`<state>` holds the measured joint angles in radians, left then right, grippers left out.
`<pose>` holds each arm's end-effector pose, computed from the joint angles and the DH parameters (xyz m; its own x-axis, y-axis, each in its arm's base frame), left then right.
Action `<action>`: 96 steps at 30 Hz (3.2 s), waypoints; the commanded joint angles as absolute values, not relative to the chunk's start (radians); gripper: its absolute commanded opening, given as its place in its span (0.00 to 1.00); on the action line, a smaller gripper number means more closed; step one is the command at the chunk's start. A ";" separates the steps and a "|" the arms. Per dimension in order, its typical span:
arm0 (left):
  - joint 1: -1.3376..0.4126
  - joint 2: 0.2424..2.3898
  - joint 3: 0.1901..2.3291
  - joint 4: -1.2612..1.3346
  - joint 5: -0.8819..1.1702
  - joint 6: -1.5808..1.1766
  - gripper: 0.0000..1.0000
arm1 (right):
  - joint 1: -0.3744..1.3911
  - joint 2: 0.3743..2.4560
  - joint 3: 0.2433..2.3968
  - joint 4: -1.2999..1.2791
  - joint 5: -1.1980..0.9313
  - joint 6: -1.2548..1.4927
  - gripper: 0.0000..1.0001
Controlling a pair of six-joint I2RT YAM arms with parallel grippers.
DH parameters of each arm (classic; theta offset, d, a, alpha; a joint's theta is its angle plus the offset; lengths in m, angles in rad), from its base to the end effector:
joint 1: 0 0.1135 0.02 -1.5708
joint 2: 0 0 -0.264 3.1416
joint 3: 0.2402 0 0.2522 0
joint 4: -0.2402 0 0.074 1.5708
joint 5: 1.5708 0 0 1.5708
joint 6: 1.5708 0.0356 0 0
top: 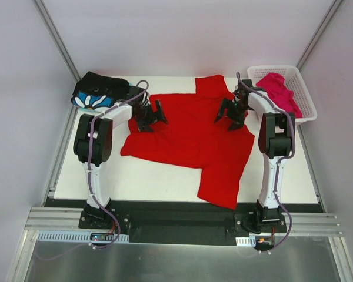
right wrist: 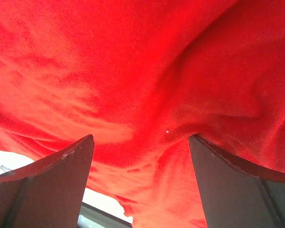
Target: Fold and stack the t-shirts
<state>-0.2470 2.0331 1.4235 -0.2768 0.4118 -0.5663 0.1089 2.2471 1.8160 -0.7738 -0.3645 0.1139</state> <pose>0.4235 -0.1215 0.1761 -0.8859 -0.2837 -0.3671 -0.0069 0.7993 -0.6009 0.4671 0.0638 0.1714 -0.9482 0.0032 -0.3176 -0.1213 0.9205 0.3714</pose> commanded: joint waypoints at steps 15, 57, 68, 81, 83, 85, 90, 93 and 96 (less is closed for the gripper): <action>-0.238 1.784 1.261 -0.333 0.396 -0.563 0.99 | 0.144 1.951 1.686 -0.861 -0.336 0.083 0.86; -0.354 1.441 0.738 -0.425 0.245 -0.594 0.99 | 0.635 1.669 1.069 -0.902 0.095 0.225 0.84; -0.353 1.324 0.913 -0.534 0.061 -0.552 0.99 | 0.644 1.680 1.112 -0.914 0.097 0.219 0.84; -0.250 1.482 0.887 -0.379 0.110 -0.518 0.99 | 0.644 1.671 1.080 -0.905 0.089 0.210 0.84; -0.250 1.489 0.867 -0.357 0.110 -0.531 0.99 | 0.644 1.670 1.080 -0.899 0.080 0.209 0.84; -0.250 1.491 0.838 -0.337 0.121 -0.537 0.99 | 0.643 1.672 1.081 -0.899 0.081 0.210 0.84; -0.256 1.418 0.736 -0.327 0.167 -0.581 0.99 | 0.643 1.671 1.066 -0.894 0.081 0.209 0.84; -0.256 1.355 0.675 -0.328 0.170 -0.592 0.99 | 0.643 1.660 1.063 -0.887 0.069 0.221 0.84; -0.268 1.296 0.623 -0.333 0.192 -0.617 0.99 | 0.643 1.661 1.074 -0.894 0.075 0.219 0.84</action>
